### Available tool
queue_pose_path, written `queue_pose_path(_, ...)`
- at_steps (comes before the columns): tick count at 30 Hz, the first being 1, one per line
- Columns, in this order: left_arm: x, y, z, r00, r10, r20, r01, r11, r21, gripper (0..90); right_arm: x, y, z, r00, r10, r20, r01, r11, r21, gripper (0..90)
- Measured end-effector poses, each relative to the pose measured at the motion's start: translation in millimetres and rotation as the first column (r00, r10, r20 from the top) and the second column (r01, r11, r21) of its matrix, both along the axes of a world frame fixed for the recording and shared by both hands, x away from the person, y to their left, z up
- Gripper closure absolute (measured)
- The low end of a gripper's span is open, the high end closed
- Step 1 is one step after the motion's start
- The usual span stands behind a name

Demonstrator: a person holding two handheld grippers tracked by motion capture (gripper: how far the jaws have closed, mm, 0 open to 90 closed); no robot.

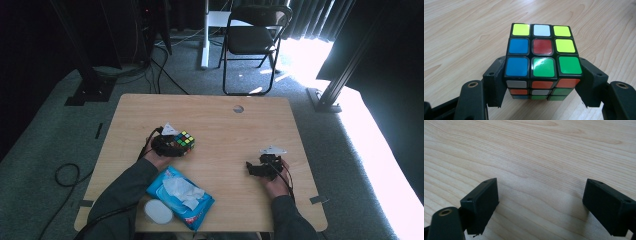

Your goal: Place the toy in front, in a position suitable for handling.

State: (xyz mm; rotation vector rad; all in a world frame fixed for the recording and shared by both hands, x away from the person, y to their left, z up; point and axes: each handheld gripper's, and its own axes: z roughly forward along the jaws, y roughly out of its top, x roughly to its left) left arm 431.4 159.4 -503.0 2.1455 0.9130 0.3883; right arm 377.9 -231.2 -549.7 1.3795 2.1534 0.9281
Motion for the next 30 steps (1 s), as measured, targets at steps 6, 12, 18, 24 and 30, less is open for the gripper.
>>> queue_pose_path(6, 3.1, -8.2, 0.5, 0.9996, -0.027, 0.002, 0.027, 0.9995, 0.015, 34.1, 0.0, 0.0, 0.0, 1.0000, 0.000, 0.000, 0.000, 1.000, 0.000, 12.9)
queue_pose_path(12, 7.9, -18.0, -2.3, 0.9978, -0.064, -0.016, 0.064, 0.9977, 0.021, 34.1, 0.0, 0.0, 0.0, 1.0000, 0.000, 0.000, 0.000, 1.000, 0.000, 12.9)
queue_pose_path(18, 8.3, -24.9, -6.9, 0.9956, -0.091, -0.022, 0.091, 0.9956, 0.021, 34.1, 0.0, 0.0, 0.0, 1.0000, 0.000, 0.000, 0.000, 1.000, 0.000, 12.9)
queue_pose_path(24, 9.3, -28.6, -7.8, 0.9945, -0.104, -0.017, 0.104, 0.9941, 0.029, 34.1, 0.0, 0.0, 0.0, 1.0000, 0.000, 0.000, 0.000, 1.000, 0.000, 12.9)
queue_pose_path(30, 13.7, -30.6, -8.9, 0.9937, -0.110, -0.021, 0.110, 0.9934, 0.030, 34.1, 0.0, 0.0, 0.0, 1.0000, 0.000, 0.000, 0.000, 1.000, 0.000, 12.9)
